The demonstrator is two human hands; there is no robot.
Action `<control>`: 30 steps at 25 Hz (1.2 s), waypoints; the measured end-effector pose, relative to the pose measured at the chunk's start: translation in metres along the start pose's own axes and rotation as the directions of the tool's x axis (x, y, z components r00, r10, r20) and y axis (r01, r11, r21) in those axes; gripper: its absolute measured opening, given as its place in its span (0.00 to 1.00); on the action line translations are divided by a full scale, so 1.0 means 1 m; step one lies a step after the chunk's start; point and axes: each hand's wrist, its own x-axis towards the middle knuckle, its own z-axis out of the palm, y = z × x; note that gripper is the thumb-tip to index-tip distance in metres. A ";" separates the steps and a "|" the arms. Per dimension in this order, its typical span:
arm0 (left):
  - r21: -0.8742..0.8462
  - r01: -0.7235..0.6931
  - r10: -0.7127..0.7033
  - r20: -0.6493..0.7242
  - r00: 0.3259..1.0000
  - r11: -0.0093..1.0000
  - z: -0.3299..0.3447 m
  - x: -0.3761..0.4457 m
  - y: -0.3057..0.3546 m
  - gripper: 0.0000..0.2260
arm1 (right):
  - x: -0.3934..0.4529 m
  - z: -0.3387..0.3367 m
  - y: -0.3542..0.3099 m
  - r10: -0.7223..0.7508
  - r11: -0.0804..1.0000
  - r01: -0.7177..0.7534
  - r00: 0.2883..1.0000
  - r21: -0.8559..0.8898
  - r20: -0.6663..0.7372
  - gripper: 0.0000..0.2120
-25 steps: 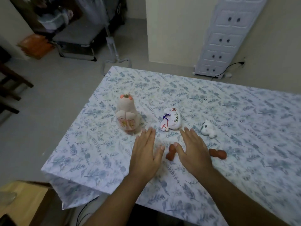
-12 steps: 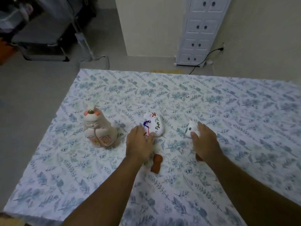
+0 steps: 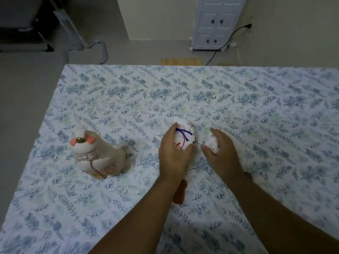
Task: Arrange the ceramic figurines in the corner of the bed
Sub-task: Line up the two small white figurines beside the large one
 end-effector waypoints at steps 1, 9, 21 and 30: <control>-0.012 -0.026 0.025 -0.018 1.000 1.000 0.004 -0.001 0.002 0.34 | -0.002 0.001 0.001 -0.024 0.999 0.025 1.000 -0.033 0.007 0.33; 0.147 -0.162 0.176 -0.082 0.981 0.976 0.015 -0.004 -0.006 0.32 | 0.015 -0.010 0.000 -0.124 0.991 0.126 0.991 -0.045 0.048 0.32; 0.029 -0.124 0.123 0.042 0.992 0.992 -0.005 -0.022 0.001 0.32 | 0.008 -0.016 0.003 0.006 0.991 -0.028 0.986 0.129 0.167 0.42; 0.269 0.118 -0.140 0.065 0.988 0.956 -0.028 -0.102 -0.030 0.29 | -0.060 -0.048 0.043 0.102 0.970 -0.111 0.993 -0.214 -0.055 0.32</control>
